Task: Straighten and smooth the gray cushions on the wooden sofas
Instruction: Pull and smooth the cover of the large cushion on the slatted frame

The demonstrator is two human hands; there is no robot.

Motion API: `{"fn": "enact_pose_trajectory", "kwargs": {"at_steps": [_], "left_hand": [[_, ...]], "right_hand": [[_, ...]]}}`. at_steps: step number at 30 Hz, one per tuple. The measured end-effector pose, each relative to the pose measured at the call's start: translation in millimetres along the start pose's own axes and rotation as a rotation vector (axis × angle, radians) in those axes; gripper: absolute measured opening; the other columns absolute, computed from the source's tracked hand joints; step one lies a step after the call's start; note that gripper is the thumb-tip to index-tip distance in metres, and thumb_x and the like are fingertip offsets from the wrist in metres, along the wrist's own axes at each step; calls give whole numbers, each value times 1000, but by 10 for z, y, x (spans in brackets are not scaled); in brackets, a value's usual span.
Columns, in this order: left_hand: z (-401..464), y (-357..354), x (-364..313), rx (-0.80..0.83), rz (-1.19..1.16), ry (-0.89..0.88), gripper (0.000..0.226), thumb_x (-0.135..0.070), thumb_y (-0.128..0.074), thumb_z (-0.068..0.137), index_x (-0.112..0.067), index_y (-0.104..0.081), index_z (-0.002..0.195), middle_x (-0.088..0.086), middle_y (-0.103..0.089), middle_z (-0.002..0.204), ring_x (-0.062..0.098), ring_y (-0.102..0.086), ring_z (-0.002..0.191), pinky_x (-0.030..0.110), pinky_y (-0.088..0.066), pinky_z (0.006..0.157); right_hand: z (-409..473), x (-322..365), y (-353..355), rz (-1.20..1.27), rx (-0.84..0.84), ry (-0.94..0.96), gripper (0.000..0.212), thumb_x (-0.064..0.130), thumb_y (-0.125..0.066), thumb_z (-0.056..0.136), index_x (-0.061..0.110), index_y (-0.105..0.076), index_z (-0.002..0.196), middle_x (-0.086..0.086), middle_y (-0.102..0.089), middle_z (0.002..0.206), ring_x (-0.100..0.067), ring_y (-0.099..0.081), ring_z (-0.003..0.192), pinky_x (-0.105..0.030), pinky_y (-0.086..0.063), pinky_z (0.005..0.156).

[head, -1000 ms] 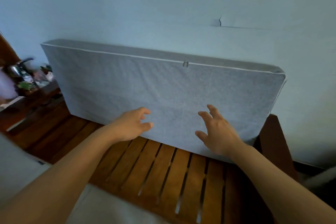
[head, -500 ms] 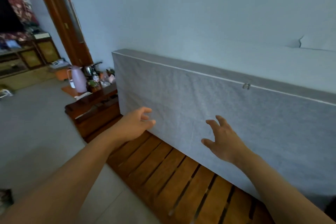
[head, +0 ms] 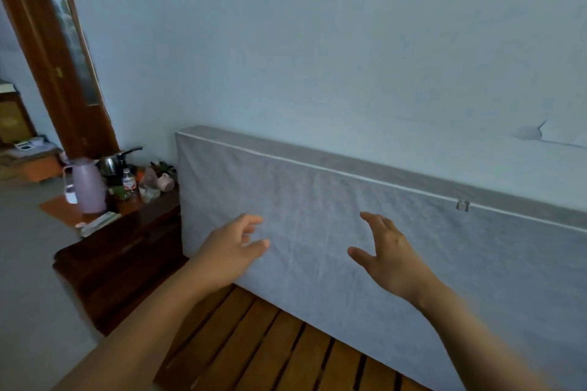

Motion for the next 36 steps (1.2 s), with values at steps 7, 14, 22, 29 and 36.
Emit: {"fn": "enact_pose_trajectory", "kwargs": {"at_steps": [7, 14, 22, 29, 36], "left_hand": [[807, 261, 287, 91, 44, -82, 46, -30, -57, 94, -24, -43, 138, 0, -47, 139, 11, -48, 122, 21, -36, 91], [1697, -378, 53, 215, 124, -201, 50, -32, -56, 94, -24, -38, 141, 1, -44, 143, 16, -48, 123, 36, -43, 100], [2816, -695, -102, 202, 254, -270, 52, -34, -56, 93, -23, -38, 140, 3, -44, 142, 19, -44, 128, 34, -40, 99], [3891, -1046, -29, 203, 394, -350, 54, -35, -55, 93, -29, -35, 143, -4, -37, 150, 21, -37, 135, 41, -31, 108], [5101, -1537, 75, 215, 662, -503, 69, -53, -53, 90, -34, -22, 149, -6, -17, 158, 19, -16, 144, 52, -16, 113]], "right_hand": [[405, 345, -289, 35, -70, -136, 70, 34, -58, 93, 18, -21, 150, -4, -24, 155, -21, -32, 138, -27, -30, 107], [903, -169, -235, 2, -123, -250, 71, 34, -59, 92, 17, -21, 149, -5, -23, 154, -22, -31, 138, -29, -28, 108], [1864, -834, -286, 42, -117, -340, 73, 36, -59, 93, 19, -17, 151, -8, -11, 159, -26, -23, 143, -38, -27, 112], [2637, -1242, -458, -40, -65, -392, 81, 38, -63, 90, 20, -13, 151, -8, -4, 160, -27, -16, 146, -41, -22, 117], [3592, -1745, -708, -259, -63, -481, 95, 44, -67, 84, 24, -4, 152, -9, 4, 160, -29, -2, 147, -42, -8, 118]]}}
Point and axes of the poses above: each hand's wrist, its own z-axis towards the middle knuckle, its own y-axis out of the back of the hand, x = y × z, the point moved 6 cm from there along z, towards the middle knuckle
